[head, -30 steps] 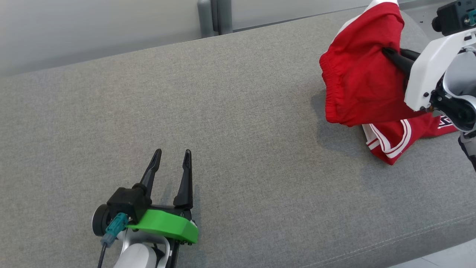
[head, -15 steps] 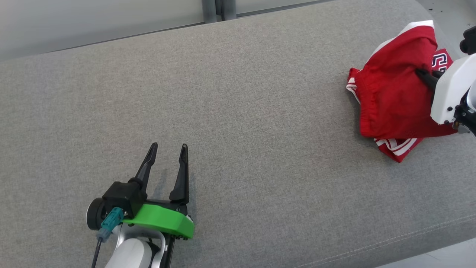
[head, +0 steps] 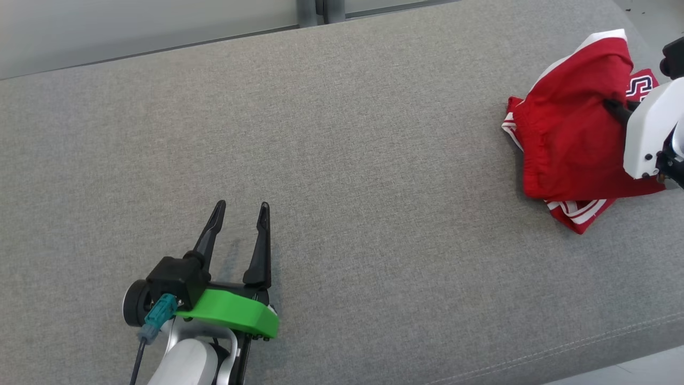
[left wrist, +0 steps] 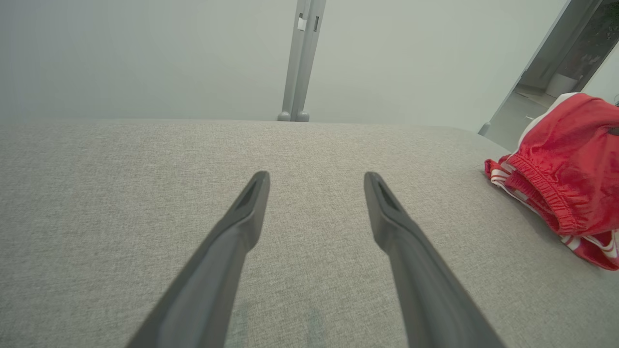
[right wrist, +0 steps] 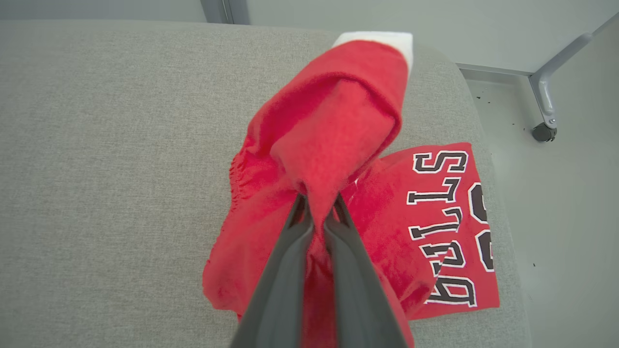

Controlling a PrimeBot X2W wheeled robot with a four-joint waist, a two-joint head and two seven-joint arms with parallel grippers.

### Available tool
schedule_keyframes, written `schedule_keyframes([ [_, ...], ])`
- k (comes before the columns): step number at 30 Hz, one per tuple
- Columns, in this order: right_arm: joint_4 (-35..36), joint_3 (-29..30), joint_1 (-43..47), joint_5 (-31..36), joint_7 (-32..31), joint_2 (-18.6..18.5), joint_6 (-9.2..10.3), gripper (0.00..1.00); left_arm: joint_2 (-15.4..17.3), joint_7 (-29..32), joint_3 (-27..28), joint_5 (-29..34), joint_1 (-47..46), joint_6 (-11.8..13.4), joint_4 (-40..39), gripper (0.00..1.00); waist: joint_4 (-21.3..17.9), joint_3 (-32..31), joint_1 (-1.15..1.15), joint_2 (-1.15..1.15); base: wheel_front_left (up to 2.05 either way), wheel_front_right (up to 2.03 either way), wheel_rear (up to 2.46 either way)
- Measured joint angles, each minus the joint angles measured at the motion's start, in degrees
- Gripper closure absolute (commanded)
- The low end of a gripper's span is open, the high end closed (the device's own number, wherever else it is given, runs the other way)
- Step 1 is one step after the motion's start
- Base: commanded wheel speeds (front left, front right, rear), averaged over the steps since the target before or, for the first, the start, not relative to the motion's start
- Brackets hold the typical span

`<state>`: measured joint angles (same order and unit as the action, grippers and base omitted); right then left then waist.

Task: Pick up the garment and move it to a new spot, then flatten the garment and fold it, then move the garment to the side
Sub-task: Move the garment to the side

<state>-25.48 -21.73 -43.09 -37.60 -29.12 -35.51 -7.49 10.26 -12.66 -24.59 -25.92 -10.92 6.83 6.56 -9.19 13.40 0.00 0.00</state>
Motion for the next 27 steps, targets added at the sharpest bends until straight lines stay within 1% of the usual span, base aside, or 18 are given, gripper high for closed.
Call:
schedule_keyframes([
  [7, -3.57, -1.60, -0.84, 2.66, 0.32, -3.25, 0.00, 1.00, 0.26, -0.01, 0.04, -0.10, -0.30, 0.22, -0.42, 0.00, 0.59, 0.93, 0.00, 0.00, 0.00, 0.00, 0.00],
  [11, -6.60, -3.74, -1.68, 5.24, 2.19, -5.27, 0.00, 1.00, 0.79, 0.27, -0.05, -0.14, -0.63, 0.25, -0.73, 0.00, 1.03, 1.81, 0.00, 0.00, 0.00, 0.00, 0.00],
  [18, -12.58, -6.37, -4.16, 7.91, 5.93, -5.54, 0.00, 1.00, 1.25, 0.93, -0.56, 0.20, -1.76, 0.32, -1.37, 0.00, 1.81, 3.41, 0.00, 0.00, 0.00, 0.00, 0.00],
  [24, -18.08, -8.24, -6.64, 12.45, 11.48, -5.46, -0.01, 1.00, 1.43, 1.11, -1.12, 0.40, -2.18, 0.51, -1.63, 0.00, 2.97, 4.45, 0.00, 0.00, 0.00, 0.00, 0.00],
  [25, -19.06, -8.49, -6.97, 13.25, 12.21, -5.37, -0.01, 0.97, 1.44, 1.31, -1.18, 0.42, -2.19, 0.54, -1.66, 0.00, 3.15, 4.56, 0.00, 0.00, 0.00, 0.00, 0.00],
  [26, -20.12, -8.69, -7.28, 13.77, 12.85, -5.21, -0.01, 0.75, 1.47, 1.44, -1.23, 0.42, -2.20, 0.58, -1.66, 0.00, 3.31, 4.65, 0.00, 0.00, 0.00, 0.00, 0.00],
  [27, -21.18, -8.95, -7.64, 14.27, 13.41, -5.05, -0.01, 0.55, 1.49, 1.44, -1.30, 0.42, -2.21, 0.59, -1.67, 0.00, 3.45, 4.71, 0.00, 0.00, 0.00, 0.00, 0.00],
])
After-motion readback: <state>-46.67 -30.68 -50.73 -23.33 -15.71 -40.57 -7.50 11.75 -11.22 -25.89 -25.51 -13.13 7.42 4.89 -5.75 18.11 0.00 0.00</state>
